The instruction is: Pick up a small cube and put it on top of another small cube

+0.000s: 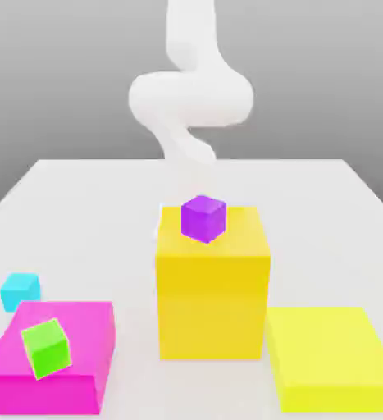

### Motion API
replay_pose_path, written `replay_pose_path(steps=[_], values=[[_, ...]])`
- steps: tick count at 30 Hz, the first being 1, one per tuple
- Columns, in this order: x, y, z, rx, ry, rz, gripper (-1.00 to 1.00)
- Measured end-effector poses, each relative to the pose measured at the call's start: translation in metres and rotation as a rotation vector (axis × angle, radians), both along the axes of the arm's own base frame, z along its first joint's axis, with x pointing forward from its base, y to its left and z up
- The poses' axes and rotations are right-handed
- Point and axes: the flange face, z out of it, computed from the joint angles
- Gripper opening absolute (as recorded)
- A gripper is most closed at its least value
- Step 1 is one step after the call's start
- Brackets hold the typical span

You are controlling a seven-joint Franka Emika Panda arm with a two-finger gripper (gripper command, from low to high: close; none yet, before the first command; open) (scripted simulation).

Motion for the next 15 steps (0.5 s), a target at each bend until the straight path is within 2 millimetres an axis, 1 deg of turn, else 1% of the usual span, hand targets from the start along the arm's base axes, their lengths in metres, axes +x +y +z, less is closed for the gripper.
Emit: replay_pose_path(steps=[3,5,7,9,11,13,15], values=[[0.027,-0.045,-0.057,0.054,0.083,-0.167,0.0],[0.037,-0.077,-0.095,0.092,0.134,-0.275,0.0],[0.041,-0.109,-0.133,0.131,0.182,-0.384,0.0],[0.04,-0.14,-0.172,0.172,0.228,-0.493,0.0],[0.033,-0.171,-0.212,0.215,0.272,-0.603,0.0],[0.02,-0.199,-0.251,0.261,0.314,-0.713,0.0],[0.003,-0.225,-0.29,0.308,0.355,-0.823,0.0]])
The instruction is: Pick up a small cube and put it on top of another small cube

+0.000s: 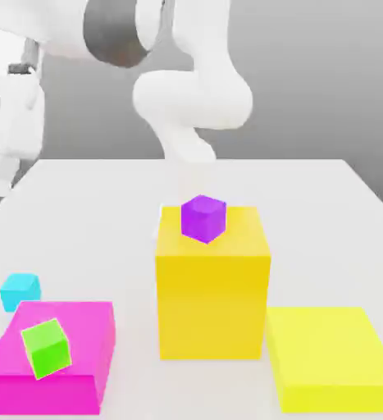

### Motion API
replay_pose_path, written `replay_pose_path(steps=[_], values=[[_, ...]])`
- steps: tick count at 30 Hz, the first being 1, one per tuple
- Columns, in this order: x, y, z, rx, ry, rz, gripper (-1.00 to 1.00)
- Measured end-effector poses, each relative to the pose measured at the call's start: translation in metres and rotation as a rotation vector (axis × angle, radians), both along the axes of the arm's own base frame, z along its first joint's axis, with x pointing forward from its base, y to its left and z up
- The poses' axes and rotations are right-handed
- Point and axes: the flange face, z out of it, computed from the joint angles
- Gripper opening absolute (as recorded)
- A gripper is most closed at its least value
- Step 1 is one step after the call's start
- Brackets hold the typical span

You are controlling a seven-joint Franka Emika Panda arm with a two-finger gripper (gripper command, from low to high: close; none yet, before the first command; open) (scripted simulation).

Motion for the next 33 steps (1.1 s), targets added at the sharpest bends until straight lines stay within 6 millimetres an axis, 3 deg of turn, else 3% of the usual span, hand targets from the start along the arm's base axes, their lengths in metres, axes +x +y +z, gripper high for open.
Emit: replay_pose_path(steps=[4,7,9,15,16,23,29,30,33], values=[[-0.046,-0.04,-0.075,0.091,0.073,-0.226,0.0],[-0.098,-0.068,-0.128,0.164,0.121,-0.426,0.0],[-0.127,-0.073,-0.162,0.214,0.152,-0.534,0.0],[-0.138,-0.07,-0.23,0.24,0.173,-0.58,0.0],[-0.138,-0.069,-0.241,0.24,0.174,-0.58,-1.0],[-0.138,-0.069,-0.243,0.24,0.173,-0.581,-1.0],[-0.137,-0.069,-0.188,0.24,0.173,-0.58,-1.0],[-0.124,-0.067,-0.178,0.241,0.173,-0.574,-1.0],[-0.053,-0.041,-0.145,0.238,0.177,-0.516,-1.0]])
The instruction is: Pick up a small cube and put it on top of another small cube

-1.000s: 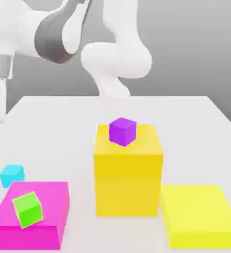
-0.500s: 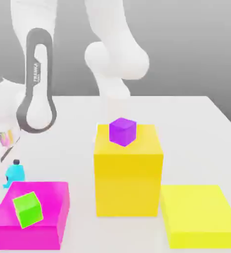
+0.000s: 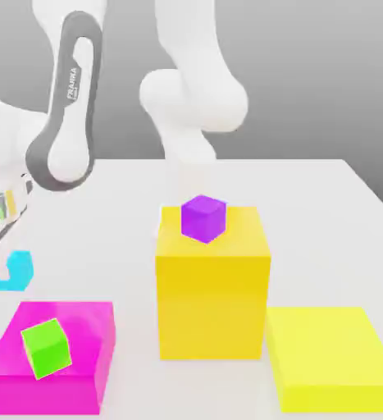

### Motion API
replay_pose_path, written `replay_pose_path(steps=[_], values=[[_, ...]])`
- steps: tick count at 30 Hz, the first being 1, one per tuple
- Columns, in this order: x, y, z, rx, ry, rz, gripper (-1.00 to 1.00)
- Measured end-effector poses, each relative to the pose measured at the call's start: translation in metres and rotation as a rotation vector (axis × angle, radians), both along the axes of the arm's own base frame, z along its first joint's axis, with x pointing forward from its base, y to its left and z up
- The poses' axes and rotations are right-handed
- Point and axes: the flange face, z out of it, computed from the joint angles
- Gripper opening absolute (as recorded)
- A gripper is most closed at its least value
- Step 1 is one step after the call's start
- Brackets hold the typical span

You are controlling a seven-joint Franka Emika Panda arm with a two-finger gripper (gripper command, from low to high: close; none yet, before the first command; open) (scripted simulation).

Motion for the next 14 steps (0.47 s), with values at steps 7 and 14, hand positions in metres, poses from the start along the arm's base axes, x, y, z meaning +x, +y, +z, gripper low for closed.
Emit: replay_pose_path(steps=[7,14], values=[[0.135,0.109,0.082,-0.001,0.002,0.095,-1.0],[0.136,0.101,0.038,-0.002,0.002,0.059,1.0]])
